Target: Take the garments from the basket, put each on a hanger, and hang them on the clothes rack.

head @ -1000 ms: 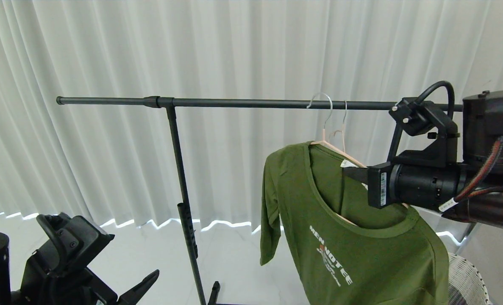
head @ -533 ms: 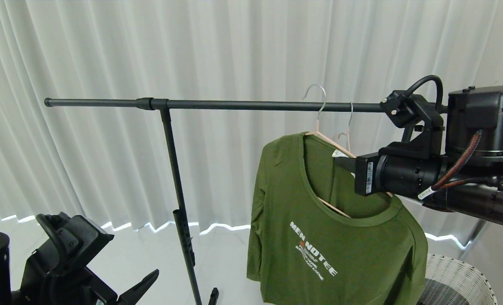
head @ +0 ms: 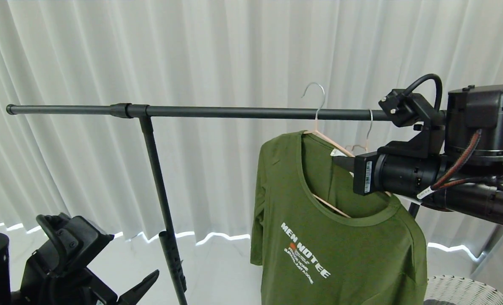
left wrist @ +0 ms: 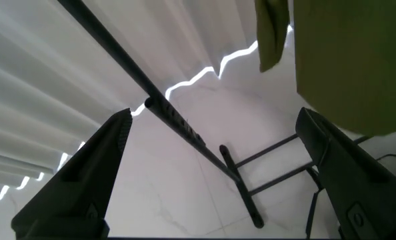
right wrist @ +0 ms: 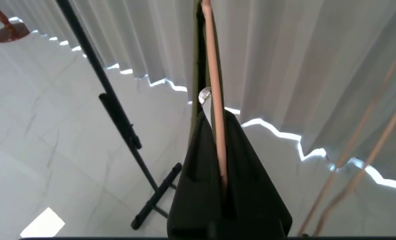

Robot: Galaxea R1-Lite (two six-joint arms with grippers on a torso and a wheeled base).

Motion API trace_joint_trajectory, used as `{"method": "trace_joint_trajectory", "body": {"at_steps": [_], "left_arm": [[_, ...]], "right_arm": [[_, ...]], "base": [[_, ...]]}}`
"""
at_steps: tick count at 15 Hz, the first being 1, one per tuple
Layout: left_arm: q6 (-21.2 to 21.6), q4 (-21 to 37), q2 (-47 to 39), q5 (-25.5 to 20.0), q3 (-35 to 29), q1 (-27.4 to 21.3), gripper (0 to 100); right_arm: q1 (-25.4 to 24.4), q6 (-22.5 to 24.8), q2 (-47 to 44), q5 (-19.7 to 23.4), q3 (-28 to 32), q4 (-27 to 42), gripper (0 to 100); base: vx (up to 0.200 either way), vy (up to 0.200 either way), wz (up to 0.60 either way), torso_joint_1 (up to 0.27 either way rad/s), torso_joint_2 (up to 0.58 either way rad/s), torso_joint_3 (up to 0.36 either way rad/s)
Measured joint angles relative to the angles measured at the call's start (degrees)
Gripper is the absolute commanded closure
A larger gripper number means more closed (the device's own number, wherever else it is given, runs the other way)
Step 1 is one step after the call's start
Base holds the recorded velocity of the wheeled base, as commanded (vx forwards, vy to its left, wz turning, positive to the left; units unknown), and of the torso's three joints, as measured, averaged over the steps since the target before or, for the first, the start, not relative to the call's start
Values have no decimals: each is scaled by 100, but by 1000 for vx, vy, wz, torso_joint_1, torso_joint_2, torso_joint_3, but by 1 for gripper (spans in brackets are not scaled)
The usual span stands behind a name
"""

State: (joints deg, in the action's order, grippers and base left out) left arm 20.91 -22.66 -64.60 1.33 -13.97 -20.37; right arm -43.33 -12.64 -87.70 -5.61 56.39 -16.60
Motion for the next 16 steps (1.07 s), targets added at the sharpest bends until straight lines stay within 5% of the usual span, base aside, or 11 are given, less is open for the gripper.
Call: {"method": "trace_joint_trajectory", "body": {"at_steps": [16], "left_arm": [[0, 0, 16, -2, 20, -134, 0]], "right_arm": [[424, 50, -1046, -16, 560, -279, 100]], "base": [[0, 0, 0, 0, 0, 0]]}}
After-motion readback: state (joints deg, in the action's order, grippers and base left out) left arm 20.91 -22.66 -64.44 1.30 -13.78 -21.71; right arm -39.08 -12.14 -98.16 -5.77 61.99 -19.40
